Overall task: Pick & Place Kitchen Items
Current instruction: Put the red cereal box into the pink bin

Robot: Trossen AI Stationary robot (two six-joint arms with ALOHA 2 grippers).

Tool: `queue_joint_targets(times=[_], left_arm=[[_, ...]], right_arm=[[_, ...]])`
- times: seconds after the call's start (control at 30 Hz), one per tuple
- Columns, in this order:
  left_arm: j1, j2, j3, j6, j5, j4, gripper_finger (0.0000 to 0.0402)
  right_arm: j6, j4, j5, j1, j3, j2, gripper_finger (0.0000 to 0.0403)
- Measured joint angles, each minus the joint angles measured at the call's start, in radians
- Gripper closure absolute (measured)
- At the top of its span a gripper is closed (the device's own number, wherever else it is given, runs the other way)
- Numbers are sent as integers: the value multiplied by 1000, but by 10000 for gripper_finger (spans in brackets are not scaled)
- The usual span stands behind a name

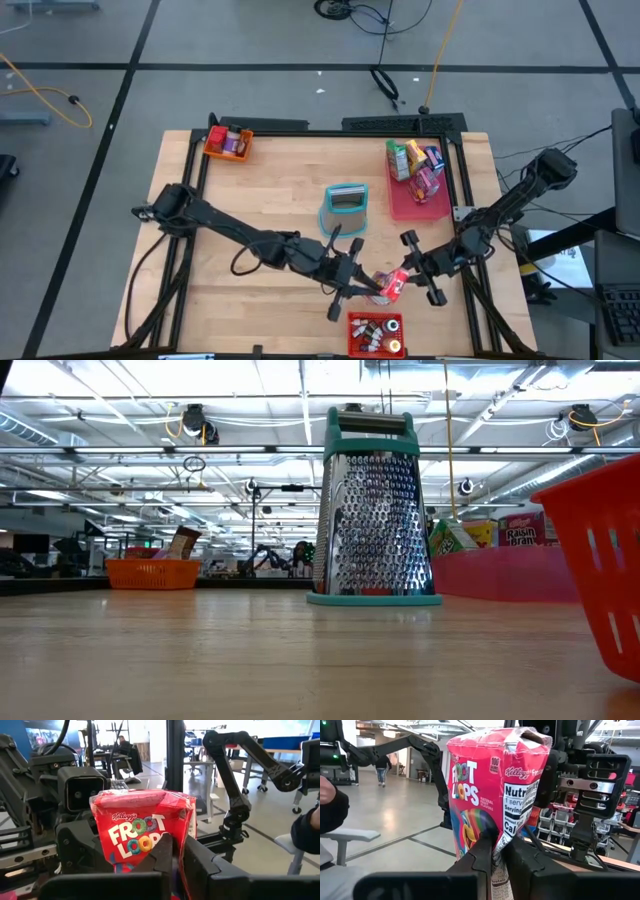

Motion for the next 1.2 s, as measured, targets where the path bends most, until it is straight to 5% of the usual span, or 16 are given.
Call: queue_joint_targets(times=[0.27, 0.57, 0.77, 1.2], left_arm=[[-9, -25, -1, -9, -28, -82, 289], [-12, -99, -1, -178, -45, -367, 194], [-37, -118, -1, -257, -150, -494, 184], [-96, -117, -2, -303, -291, -566, 183]], right_arm=[[2, -20, 2, 1, 2, -23, 383], [0, -131, 163, 2, 2, -67, 384], [6, -219, 274, 19, 1, -125, 384], [31, -437, 748, 113, 0, -235, 384]])
